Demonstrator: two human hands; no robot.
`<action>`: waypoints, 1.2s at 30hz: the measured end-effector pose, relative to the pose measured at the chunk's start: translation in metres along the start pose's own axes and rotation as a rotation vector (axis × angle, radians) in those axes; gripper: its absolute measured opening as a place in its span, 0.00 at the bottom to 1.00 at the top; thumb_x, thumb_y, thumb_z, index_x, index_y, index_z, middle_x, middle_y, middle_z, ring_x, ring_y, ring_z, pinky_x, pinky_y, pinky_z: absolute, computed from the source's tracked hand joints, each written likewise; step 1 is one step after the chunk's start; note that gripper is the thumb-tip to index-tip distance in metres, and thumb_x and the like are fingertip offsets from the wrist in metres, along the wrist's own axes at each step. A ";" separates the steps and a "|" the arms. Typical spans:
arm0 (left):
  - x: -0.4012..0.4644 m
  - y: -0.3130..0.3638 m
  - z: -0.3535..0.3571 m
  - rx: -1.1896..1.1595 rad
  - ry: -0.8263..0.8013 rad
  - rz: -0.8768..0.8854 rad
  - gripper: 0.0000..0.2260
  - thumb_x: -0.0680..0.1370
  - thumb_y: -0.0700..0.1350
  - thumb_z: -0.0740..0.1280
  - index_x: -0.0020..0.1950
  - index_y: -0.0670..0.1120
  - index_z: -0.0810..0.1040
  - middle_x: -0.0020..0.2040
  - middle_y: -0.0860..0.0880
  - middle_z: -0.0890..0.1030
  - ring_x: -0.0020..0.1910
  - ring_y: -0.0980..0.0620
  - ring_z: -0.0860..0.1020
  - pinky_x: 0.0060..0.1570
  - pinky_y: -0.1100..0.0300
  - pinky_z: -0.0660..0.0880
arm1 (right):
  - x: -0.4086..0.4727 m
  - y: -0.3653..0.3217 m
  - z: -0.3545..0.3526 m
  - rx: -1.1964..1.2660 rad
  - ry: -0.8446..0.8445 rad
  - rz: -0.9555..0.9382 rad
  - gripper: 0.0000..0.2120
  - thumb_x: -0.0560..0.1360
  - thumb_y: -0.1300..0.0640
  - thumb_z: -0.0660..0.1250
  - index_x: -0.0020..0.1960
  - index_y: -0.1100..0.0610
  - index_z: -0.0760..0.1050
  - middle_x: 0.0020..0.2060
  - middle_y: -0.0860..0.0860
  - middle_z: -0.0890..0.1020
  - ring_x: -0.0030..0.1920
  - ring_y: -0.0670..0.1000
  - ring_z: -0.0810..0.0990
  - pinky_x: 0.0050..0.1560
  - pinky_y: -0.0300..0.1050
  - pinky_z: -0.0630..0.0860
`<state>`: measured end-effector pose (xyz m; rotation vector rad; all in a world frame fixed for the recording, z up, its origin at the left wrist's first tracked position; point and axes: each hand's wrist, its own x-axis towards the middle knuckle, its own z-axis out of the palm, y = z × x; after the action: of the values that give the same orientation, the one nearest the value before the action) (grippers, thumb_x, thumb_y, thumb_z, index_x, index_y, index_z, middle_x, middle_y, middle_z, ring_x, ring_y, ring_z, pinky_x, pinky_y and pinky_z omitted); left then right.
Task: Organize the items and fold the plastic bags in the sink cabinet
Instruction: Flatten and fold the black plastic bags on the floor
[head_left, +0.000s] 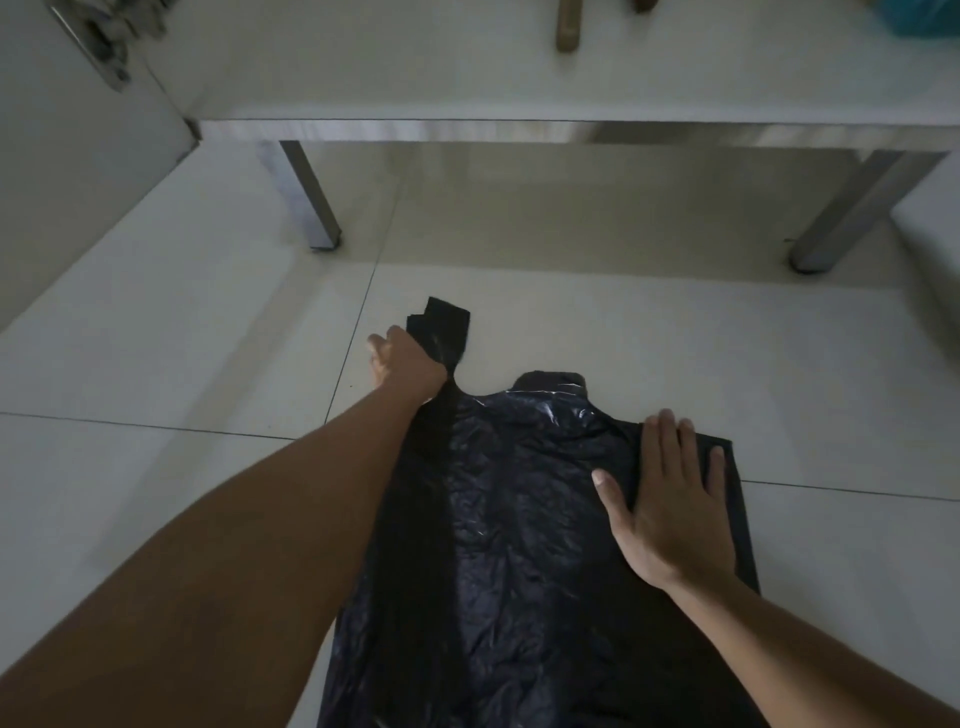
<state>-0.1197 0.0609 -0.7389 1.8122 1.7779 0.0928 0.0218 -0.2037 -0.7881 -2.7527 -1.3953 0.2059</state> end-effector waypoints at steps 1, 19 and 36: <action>0.002 0.001 -0.001 -0.041 -0.018 -0.009 0.31 0.70 0.40 0.75 0.68 0.39 0.64 0.65 0.39 0.67 0.60 0.40 0.72 0.49 0.52 0.74 | 0.000 0.000 0.000 0.001 0.005 0.001 0.43 0.76 0.29 0.35 0.80 0.58 0.44 0.79 0.55 0.45 0.79 0.54 0.41 0.77 0.58 0.41; -0.003 0.010 -0.037 -0.501 -0.317 -0.087 0.25 0.64 0.30 0.77 0.60 0.33 0.75 0.57 0.39 0.79 0.55 0.39 0.78 0.56 0.44 0.76 | 0.000 -0.001 0.003 -0.014 0.023 0.009 0.44 0.76 0.29 0.35 0.80 0.59 0.45 0.79 0.55 0.48 0.79 0.55 0.44 0.77 0.59 0.44; -0.083 -0.045 -0.063 -0.471 -0.158 0.445 0.46 0.65 0.26 0.74 0.78 0.46 0.58 0.54 0.44 0.81 0.51 0.50 0.80 0.43 0.67 0.73 | 0.002 0.014 -0.019 0.174 -0.116 -0.049 0.41 0.78 0.32 0.47 0.80 0.57 0.41 0.79 0.54 0.40 0.78 0.54 0.37 0.77 0.56 0.36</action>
<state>-0.1959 0.0027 -0.6782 1.7657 1.1010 0.4856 0.0367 -0.2094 -0.7711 -2.6003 -1.3953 0.4684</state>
